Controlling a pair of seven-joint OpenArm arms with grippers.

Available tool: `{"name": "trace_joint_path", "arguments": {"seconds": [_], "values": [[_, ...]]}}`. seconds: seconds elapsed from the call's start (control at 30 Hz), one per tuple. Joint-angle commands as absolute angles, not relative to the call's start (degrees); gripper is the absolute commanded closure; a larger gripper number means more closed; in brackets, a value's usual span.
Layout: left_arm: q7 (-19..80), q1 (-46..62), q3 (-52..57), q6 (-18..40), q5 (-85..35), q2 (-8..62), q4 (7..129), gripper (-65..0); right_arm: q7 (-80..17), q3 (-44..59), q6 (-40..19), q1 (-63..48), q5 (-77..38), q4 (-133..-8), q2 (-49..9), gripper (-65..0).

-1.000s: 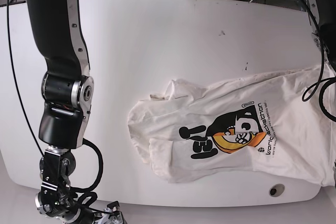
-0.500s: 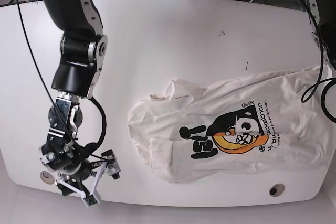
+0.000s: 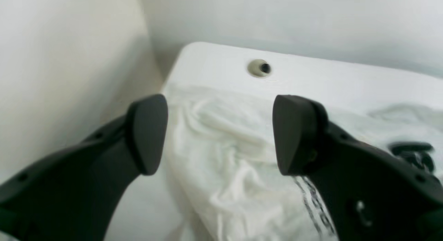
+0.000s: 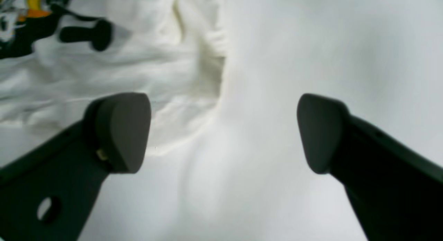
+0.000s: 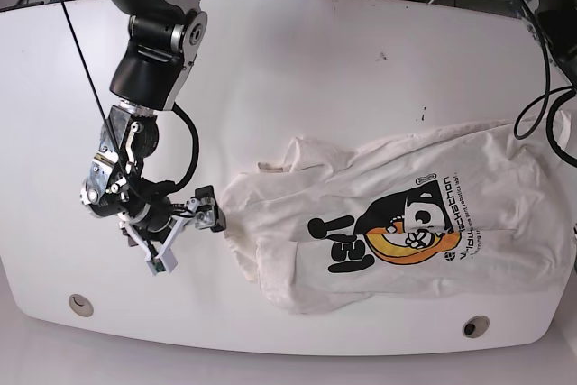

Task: Layout the t-shirt on the table in an organized manner, then fold the t-shirt properly
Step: 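Move the right gripper to the shirt's shoulder edge and grasp it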

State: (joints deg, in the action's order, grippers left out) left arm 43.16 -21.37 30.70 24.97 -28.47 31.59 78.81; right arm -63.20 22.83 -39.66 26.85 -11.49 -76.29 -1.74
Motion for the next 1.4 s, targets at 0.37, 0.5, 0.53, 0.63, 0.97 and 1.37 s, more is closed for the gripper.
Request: {"name": "trace_joint_path", "arguments": {"seconds": [0.37, 0.5, 0.53, 0.63, 0.97, 1.37], "values": [[43.7, -6.5, 34.4, 24.5, -38.7, 32.2, 93.5, -44.6, -60.9, 22.6, -40.0, 22.7, -29.2, -68.7, -2.2, -65.0], [45.7, -5.1, 34.9, 24.5, -40.9, 32.2, 94.0, -44.6, -60.4, 22.6, -40.0, 22.7, -29.5, -65.8, -2.4, -65.0], [46.1, -5.1, 35.5, 24.5, -41.3, 32.2, 94.0, -44.6, -60.3, 22.6, -40.0, 22.7, -29.6, -65.0, -2.4, -65.0], [47.4, -4.4, 37.8, 24.5, -42.2, 32.2, 94.0, -44.6, -58.5, 22.5, -40.0, 22.7, -29.6, -63.0, -2.2, -65.0], [50.0, -4.1, 41.1, 24.5, -43.1, 32.1, 94.0, -44.6, -52.7, 22.1, -40.0, 22.8, -29.6, -55.3, -2.1, -65.0], [50.8, -2.9, 42.9, 24.5, -43.2, 32.1, 94.0, -44.6, -51.5, 22.2, -40.0, 25.0, -29.6, -53.6, -2.0, -26.0]]}}
